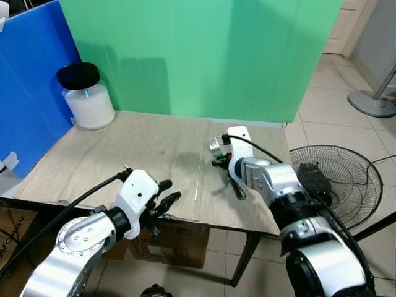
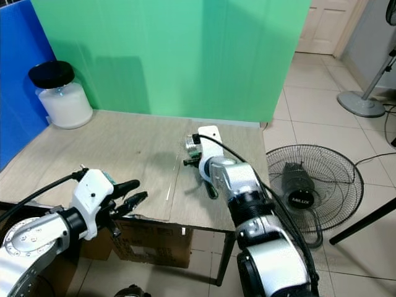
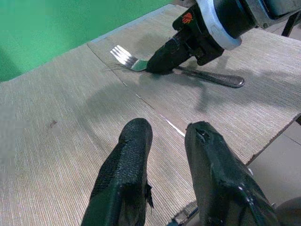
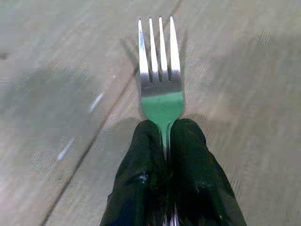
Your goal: Setting the table
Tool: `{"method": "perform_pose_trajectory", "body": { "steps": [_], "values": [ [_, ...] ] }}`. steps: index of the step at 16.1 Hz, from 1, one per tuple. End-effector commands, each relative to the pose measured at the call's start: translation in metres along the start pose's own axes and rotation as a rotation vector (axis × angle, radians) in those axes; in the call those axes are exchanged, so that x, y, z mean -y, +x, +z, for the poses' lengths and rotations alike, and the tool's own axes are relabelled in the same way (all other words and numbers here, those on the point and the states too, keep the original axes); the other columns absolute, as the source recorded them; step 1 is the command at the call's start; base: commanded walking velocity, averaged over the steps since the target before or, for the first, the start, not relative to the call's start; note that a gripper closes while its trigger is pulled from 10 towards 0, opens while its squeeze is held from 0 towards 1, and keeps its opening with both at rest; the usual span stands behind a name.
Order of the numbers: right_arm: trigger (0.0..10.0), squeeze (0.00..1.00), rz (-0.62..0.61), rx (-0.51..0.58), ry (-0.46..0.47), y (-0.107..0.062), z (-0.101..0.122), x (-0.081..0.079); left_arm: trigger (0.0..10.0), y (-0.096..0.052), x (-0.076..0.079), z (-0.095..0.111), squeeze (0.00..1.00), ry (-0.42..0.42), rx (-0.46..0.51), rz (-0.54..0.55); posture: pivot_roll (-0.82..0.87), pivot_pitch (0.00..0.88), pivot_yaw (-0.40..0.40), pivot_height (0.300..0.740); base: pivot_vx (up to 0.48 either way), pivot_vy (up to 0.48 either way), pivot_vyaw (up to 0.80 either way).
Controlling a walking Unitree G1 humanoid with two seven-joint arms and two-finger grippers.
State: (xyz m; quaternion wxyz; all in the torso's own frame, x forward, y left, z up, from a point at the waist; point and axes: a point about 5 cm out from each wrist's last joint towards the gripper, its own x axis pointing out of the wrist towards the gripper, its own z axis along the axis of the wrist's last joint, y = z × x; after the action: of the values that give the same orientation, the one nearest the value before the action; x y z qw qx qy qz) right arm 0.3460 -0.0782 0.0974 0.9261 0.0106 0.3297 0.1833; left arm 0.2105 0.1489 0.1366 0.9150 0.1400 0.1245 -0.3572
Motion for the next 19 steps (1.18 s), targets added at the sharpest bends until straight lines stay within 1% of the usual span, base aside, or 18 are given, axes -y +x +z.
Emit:
{"method": "perform_pose_trajectory", "body": {
  "steps": [1, 4, 5, 6, 7, 8, 9, 10, 11, 12, 13, 15, 16, 19],
  "values": [
    [0.0, 0.00, 0.060, 0.052, 0.045, -0.006, 0.009, -0.002, 10.0, 0.001, -0.001, 0.005, 0.00, 0.024, 0.014, -0.003, 0.18, 0.000, 0.027, 0.740, 0.000, 0.000, 0.00],
    [0.0, 0.00, 0.114, 0.130, 0.080, -0.022, 0.022, -0.001, 10.0, 0.003, -0.002, 0.008, 0.00, 0.020, 0.033, 0.006, 0.18, 0.000, 0.028, 0.740, 0.000, 0.000, 0.00],
    [0.0, 0.00, 0.118, 0.141, 0.083, -0.025, 0.023, 0.000, 10.0, 0.003, -0.002, 0.009, 0.00, 0.019, 0.037, 0.007, 0.18, 0.000, 0.028, 0.740, 0.000, 0.000, 0.00],
    [0.0, 0.00, 0.114, 0.267, 0.067, -0.043, 0.036, 0.008, 10.0, 0.006, -0.003, 0.014, 0.00, 0.014, 0.066, 0.024, 0.18, 0.000, 0.021, 0.740, 0.000, 0.000, 0.00],
    [0.0, 0.00, 0.111, 0.340, 0.035, -0.053, 0.041, 0.012, 10.0, 0.007, -0.004, 0.018, 0.00, 0.008, 0.086, 0.037, 0.18, 0.000, 0.018, 0.740, 0.000, 0.000, 0.00],
    [0.0, 0.00, 0.111, 0.386, 0.010, -0.060, 0.043, 0.013, 10.0, 0.009, -0.004, 0.020, 0.00, 0.003, 0.099, 0.044, 0.18, 0.000, 0.015, 0.740, 0.000, 0.000, 0.00],
    [10.0, 0.00, 0.082, 0.502, -0.030, -0.090, 0.042, 0.023, 10.0, 0.018, -0.007, 0.033, 0.00, -0.024, 0.176, 0.134, 0.18, 0.000, 0.006, 0.740, 0.000, 0.000, 0.00],
    [10.0, 0.00, 0.047, 0.575, -0.021, -0.108, 0.037, 0.029, 10.0, 0.024, -0.006, 0.039, 0.00, -0.040, 0.204, 0.192, 0.17, 0.000, 0.004, 0.740, 0.000, 0.000, 0.00],
    [10.0, 0.00, -0.029, 0.609, -0.024, -0.126, 0.023, 0.034, 10.0, 0.029, -0.003, 0.043, 0.00, -0.075, 0.231, 0.229, 0.15, 0.000, 0.011, 0.740, 0.000, 0.000, 0.00],
    [10.0, 0.00, -0.087, 0.632, 0.003, -0.135, 0.013, 0.038, 10.0, 0.031, -0.001, 0.044, 0.00, -0.070, 0.234, 0.242, 0.15, 0.000, 0.016, 0.740, 0.000, 0.000, -0.80],
    [10.0, 0.00, -0.125, 0.651, 0.021, -0.141, 0.007, 0.040, 10.0, 0.031, 0.001, 0.044, 0.00, -0.063, 0.228, 0.251, 0.14, 0.000, 0.021, 0.740, 0.000, 0.000, -0.80],
    [10.0, 0.00, -0.191, 0.655, 0.021, -0.149, -0.007, 0.040, 10.0, 0.029, 0.001, 0.041, 0.00, -0.098, 0.223, 0.294, 0.13, 0.000, 0.026, 0.740, 0.000, 0.000, -0.80],
    [10.0, 0.00, -0.207, 0.635, 0.024, -0.151, -0.013, 0.038, 10.0, 0.028, -0.001, 0.038, 0.00, -0.108, 0.216, 0.320, 0.12, 0.000, 0.025, 0.740, 0.000, 0.000, -0.80],
    [10.0, 0.00, -0.275, 0.628, 0.060, -0.154, -0.020, 0.034, 10.0, 0.017, -0.013, 0.026, 0.00, -0.113, 0.187, 0.414, 0.09, 0.000, 0.045, 0.740, 0.000, 0.000, -0.80]
  ]
}}
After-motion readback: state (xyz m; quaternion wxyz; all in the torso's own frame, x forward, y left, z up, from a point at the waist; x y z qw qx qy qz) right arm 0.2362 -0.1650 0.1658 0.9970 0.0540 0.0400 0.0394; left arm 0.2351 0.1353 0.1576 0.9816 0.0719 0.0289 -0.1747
